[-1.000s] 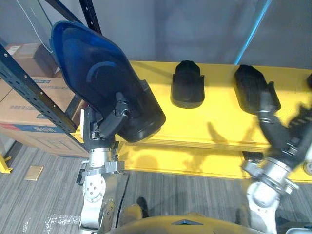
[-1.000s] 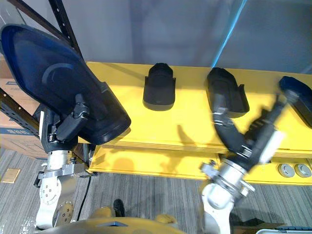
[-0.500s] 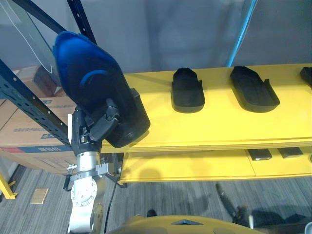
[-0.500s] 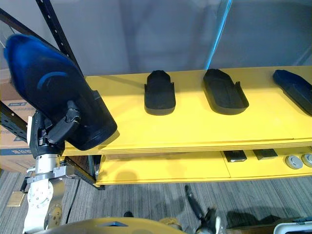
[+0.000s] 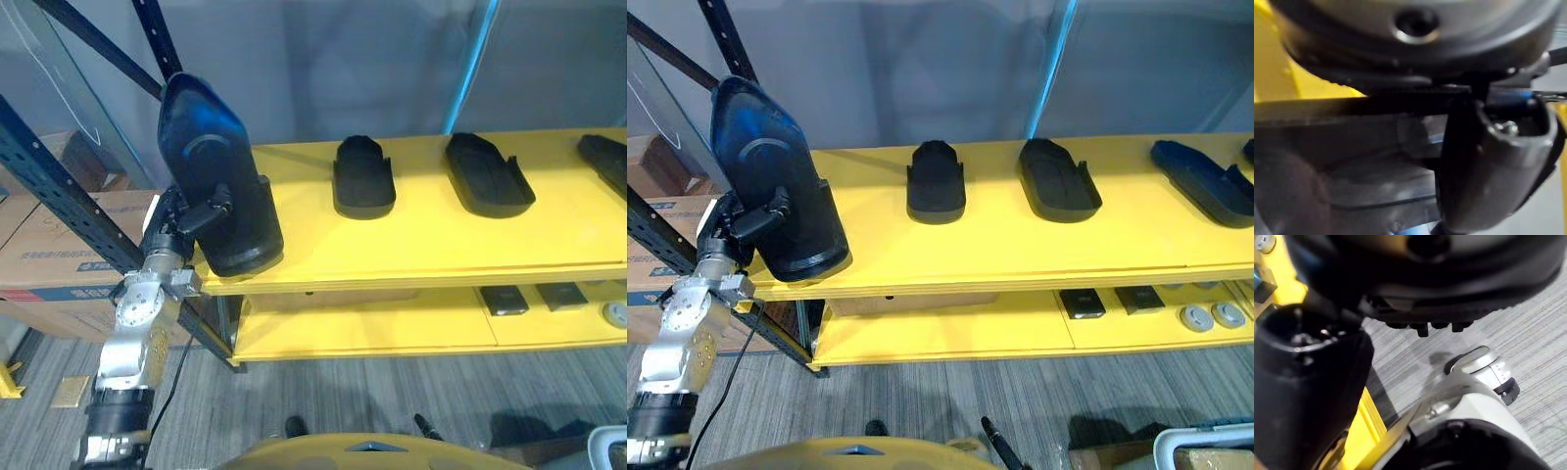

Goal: Walk over and take three plastic housings, then place them on the shelf

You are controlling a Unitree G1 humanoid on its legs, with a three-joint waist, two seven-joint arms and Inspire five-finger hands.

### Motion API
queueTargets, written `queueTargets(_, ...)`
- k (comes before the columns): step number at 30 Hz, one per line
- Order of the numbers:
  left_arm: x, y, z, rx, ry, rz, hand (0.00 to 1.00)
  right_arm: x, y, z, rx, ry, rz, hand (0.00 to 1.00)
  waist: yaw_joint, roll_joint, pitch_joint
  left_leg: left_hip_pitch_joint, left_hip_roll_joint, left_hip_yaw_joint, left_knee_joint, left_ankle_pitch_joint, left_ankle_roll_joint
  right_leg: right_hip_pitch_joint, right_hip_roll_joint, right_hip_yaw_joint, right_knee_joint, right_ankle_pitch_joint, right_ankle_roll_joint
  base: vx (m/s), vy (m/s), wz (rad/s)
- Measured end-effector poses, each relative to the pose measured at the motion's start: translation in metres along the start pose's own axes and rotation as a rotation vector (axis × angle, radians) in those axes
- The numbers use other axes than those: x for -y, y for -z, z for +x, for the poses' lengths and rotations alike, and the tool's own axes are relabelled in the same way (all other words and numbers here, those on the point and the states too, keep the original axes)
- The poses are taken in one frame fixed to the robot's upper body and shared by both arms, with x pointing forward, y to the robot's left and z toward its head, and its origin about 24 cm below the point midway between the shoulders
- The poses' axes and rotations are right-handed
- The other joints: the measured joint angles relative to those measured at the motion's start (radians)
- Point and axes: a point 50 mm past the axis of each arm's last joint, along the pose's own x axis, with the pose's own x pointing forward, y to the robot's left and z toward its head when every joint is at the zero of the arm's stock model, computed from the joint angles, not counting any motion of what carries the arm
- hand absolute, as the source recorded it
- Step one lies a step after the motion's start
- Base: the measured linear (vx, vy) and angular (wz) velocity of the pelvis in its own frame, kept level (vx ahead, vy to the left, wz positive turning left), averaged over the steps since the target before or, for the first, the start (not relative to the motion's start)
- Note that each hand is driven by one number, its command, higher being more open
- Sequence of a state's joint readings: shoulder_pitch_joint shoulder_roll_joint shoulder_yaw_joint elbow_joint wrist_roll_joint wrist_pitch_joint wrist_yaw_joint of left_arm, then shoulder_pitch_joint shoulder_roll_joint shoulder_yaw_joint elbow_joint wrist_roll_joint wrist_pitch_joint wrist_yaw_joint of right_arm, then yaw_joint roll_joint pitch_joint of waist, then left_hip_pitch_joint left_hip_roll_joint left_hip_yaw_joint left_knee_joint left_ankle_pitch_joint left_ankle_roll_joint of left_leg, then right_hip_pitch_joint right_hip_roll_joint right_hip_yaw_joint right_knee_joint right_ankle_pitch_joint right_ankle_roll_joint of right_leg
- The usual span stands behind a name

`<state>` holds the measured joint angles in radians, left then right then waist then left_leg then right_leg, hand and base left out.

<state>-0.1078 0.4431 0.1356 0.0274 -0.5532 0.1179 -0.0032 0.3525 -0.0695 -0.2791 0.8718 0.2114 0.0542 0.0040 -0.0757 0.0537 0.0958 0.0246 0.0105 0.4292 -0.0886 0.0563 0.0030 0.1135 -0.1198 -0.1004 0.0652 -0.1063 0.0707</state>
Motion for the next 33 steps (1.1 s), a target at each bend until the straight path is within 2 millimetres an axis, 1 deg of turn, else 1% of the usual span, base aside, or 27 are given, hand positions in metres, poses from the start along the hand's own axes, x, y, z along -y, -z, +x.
queueTargets(1,-0.005,0.002,0.006,-0.026,0.001,-0.039,0.00,0.000,-0.003,0.001,0.006,-0.009,-0.014,1.00,-0.002,0.009,0.008,-0.003,0.008,0.005,0.000,0.022,0.001,-0.007,0.007,0.000,0.004,0.000,-0.001,0.00,-0.030,-0.03)
queueTargets(2,-0.010,0.003,0.012,-0.050,-0.006,-0.072,0.00,-0.001,-0.006,0.001,0.011,-0.021,-0.025,1.00,-0.003,0.010,0.014,-0.002,0.014,0.006,0.000,0.040,0.003,-0.007,0.014,0.002,0.006,0.002,0.001,0.02,-0.028,-0.05)
queueTargets(4,-0.017,0.001,0.021,-0.063,-0.022,-0.115,0.00,-0.003,-0.009,0.002,0.018,-0.031,-0.029,1.00,-0.005,0.000,0.023,-0.002,0.018,0.006,0.000,0.044,0.007,-0.011,0.018,0.010,0.016,0.003,0.003,0.06,-0.010,-0.06)
queueTargets(5,-0.021,-0.002,0.028,-0.072,-0.031,-0.147,0.00,-0.007,-0.012,0.003,0.027,-0.044,-0.040,1.00,-0.005,-0.011,0.033,-0.006,0.020,0.008,0.000,0.047,0.009,-0.021,0.021,0.016,0.028,0.001,0.000,0.07,0.005,-0.10)
queueTargets(6,-0.024,-0.006,0.033,-0.074,-0.039,-0.176,0.00,-0.012,-0.017,0.004,0.039,-0.057,-0.047,1.00,-0.006,-0.019,0.039,-0.016,0.021,0.013,0.003,0.060,0.020,-0.034,0.022,0.024,0.036,0.001,-0.001,0.07,0.009,-0.11)
queueTargets(7,-0.025,-0.008,0.036,-0.074,-0.040,-0.194,0.00,-0.014,-0.020,0.005,0.047,-0.065,-0.051,1.00,-0.006,-0.022,0.045,-0.020,0.021,0.015,0.003,0.061,0.021,-0.043,0.022,0.026,0.041,0.000,-0.002,0.06,0.019,-0.10)
queueTargets(9,-0.026,-0.014,0.046,-0.089,-0.033,-0.241,0.00,-0.022,-0.030,0.006,0.076,-0.099,-0.062,1.00,-0.006,-0.026,0.075,-0.024,0.019,0.020,0.004,0.063,0.023,-0.058,0.020,0.035,0.058,-0.004,-0.008,0.03,0.028,-0.08)
queueTargets(11,-0.027,-0.018,0.051,-0.099,-0.022,-0.269,0.00,-0.025,-0.036,0.006,0.098,-0.115,-0.079,1.00,-0.008,-0.025,0.092,-0.027,0.017,0.024,0.004,0.062,0.023,-0.066,0.018,0.042,0.065,-0.006,-0.009,0.01,0.042,-0.08)
queueTargets(14,-0.028,-0.030,0.060,-0.093,-0.006,-0.290,0.00,-0.029,-0.046,0.007,0.120,-0.133,-0.116,1.00,-0.009,-0.022,0.118,-0.039,0.017,0.030,0.004,0.065,0.025,-0.099,0.017,0.051,0.102,-0.019,-0.008,-0.01,0.020,-0.04)
queueTargets(16,-0.026,-0.037,0.066,-0.091,0.007,-0.300,0.00,-0.030,-0.050,0.007,0.135,-0.139,-0.130,1.00,-0.008,-0.015,0.146,-0.041,0.016,0.030,0.004,0.068,0.024,-0.117,0.015,0.052,0.136,-0.033,-0.009,-0.04,0.011,0.00)
queueTargets(18,-0.023,-0.043,0.068,-0.077,0.033,-0.300,0.00,-0.031,-0.054,0.008,0.144,-0.145,-0.139,1.00,-0.008,-0.011,0.159,-0.054,0.016,0.029,0.004,0.069,0.019,-0.147,0.013,0.052,0.166,-0.044,-0.010,-0.06,-0.009,0.03)
queueTargets(19,-0.020,-0.047,0.071,-0.072,0.052,-0.303,0.00,-0.032,-0.057,0.008,0.152,-0.151,-0.146,1.00,-0.007,-0.011,0.176,-0.055,0.017,0.029,0.004,0.071,0.019,-0.157,0.013,0.053,0.184,-0.052,-0.011,-0.07,-0.020,0.03)
queueTargets(25,-0.010,-0.058,0.077,-0.076,0.136,-0.316,0.00,-0.040,-0.073,0.009,0.196,-0.172,-0.161,1.00,-0.006,-0.008,0.209,-0.091,0.017,0.028,0.003,0.081,0.007,-0.217,0.008,0.052,0.238,-0.068,-0.014,-0.03,-0.020,0.02)
queueTargets(26,-0.007,-0.061,0.079,-0.076,0.156,-0.307,0.00,-0.043,-0.078,0.008,0.209,-0.176,-0.162,1.00,-0.006,-0.009,0.222,-0.091,0.015,0.029,0.003,0.081,0.007,-0.222,0.005,0.052,0.251,-0.073,-0.014,0.00,0.000,0.00)
queueTargets(29,-0.005,-0.069,0.081,-0.075,0.178,-0.271,0.00,-0.046,-0.084,0.008,0.220,-0.182,-0.169,1.00,-0.008,-0.008,0.227,-0.101,0.012,0.030,0.004,0.083,0.008,-0.241,0.001,0.054,0.271,-0.084,-0.012,0.00,0.000,0.00)
queueTargets(33,-0.002,-0.088,0.088,-0.064,0.169,-0.175,0.00,-0.049,-0.095,0.008,0.253,-0.179,-0.173,1.00,-0.006,-0.007,0.260,-0.112,0.011,0.033,0.004,0.089,0.009,-0.272,-0.001,0.059,0.310,-0.101,-0.017,0.01,-0.035,0.01)
